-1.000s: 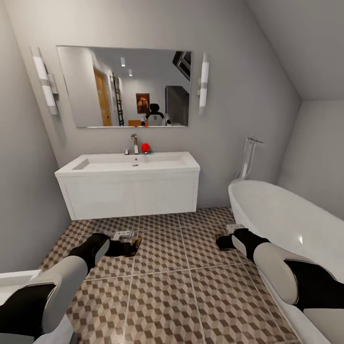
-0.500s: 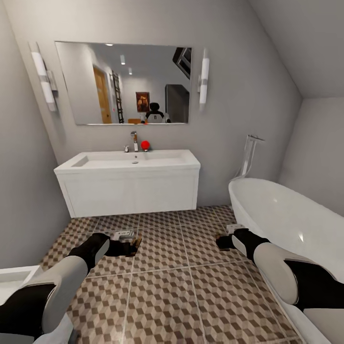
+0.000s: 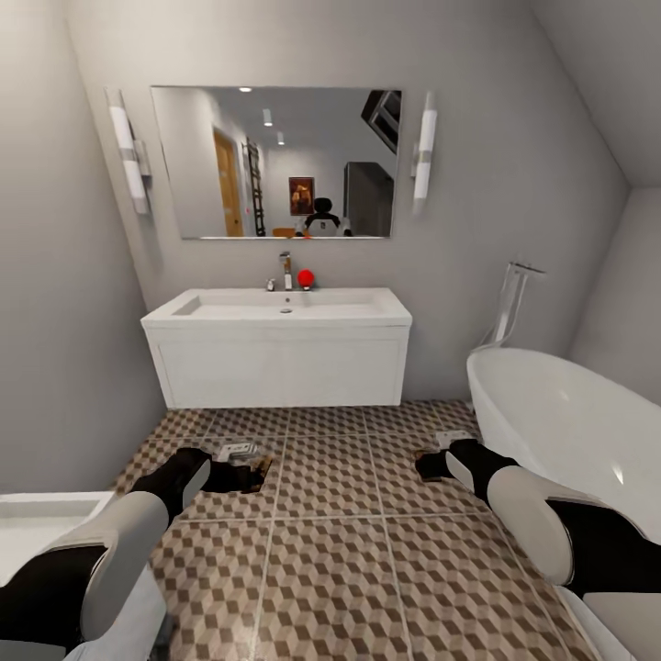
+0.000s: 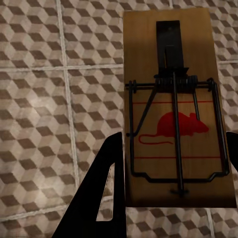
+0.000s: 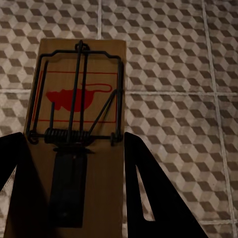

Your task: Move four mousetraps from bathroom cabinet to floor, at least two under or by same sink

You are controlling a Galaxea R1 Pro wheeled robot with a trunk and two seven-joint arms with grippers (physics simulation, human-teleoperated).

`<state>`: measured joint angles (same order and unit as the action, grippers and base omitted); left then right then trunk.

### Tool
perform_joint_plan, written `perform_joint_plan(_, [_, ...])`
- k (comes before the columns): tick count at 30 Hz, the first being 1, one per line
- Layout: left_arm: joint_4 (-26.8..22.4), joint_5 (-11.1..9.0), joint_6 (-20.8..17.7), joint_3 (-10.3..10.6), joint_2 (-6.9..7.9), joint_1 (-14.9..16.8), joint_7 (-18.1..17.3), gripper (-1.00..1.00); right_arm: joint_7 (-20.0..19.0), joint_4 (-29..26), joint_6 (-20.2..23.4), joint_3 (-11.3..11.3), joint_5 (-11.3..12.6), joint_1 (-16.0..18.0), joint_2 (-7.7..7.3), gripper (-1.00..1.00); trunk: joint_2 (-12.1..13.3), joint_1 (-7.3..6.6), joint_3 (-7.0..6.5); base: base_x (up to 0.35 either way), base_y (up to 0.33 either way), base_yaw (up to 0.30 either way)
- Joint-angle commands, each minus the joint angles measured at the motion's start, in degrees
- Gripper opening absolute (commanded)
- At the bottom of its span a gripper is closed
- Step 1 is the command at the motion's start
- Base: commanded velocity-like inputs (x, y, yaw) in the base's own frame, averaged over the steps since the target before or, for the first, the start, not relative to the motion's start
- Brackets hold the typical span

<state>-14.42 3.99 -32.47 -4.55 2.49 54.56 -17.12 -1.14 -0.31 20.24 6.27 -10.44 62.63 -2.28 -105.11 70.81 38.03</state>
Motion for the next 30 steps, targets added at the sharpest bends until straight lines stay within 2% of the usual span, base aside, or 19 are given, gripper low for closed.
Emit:
perform_joint_plan(1, [-0.08,0.50,-0.31,-0.46,-0.03,0.02,-0.28,-1.00,-0.18,-0.04,0.24,0.49,-0.37,0.04,-0.02,-1.00,-0.03,-0.01,0.06,0.000,0.000,0.266])
perform_joint_plan(8, [-0.08,0.50,-0.31,-0.46,-0.03,0.02,-0.28,-1.00,-0.18,-0.04,0.24,0.49,-0.37,0.04,-0.03,-1.00,-0.03,-0.01,0.06,0.000,0.000,0.263])
perform_joint_plan(11, [-0.06,0.50,-0.31,-0.43,-0.03,0.02,-0.28,-1.00,-0.18,-0.04,0.24,0.49,-0.37,0.04,-0.06,-1.00,-1.23,0.65,0.60,0.000,0.000,0.146])
perform_joint_plan(26, [-0.06,0.50,-0.31,-0.38,-0.06,0.02,-0.28,-1.00,-0.20,-0.04,0.24,0.49,-0.21,0.04,-0.18,-1.00,-7.25,3.95,3.29,0.000,0.000,0.019])
perform_joint_plan(30, [-0.08,0.50,-0.31,-0.38,-0.05,0.02,-0.28,-1.00,-0.21,-0.04,0.24,0.49,-0.18,0.04,-0.31,-1.00,-7.25,3.95,3.29,0.000,0.000,0.000])
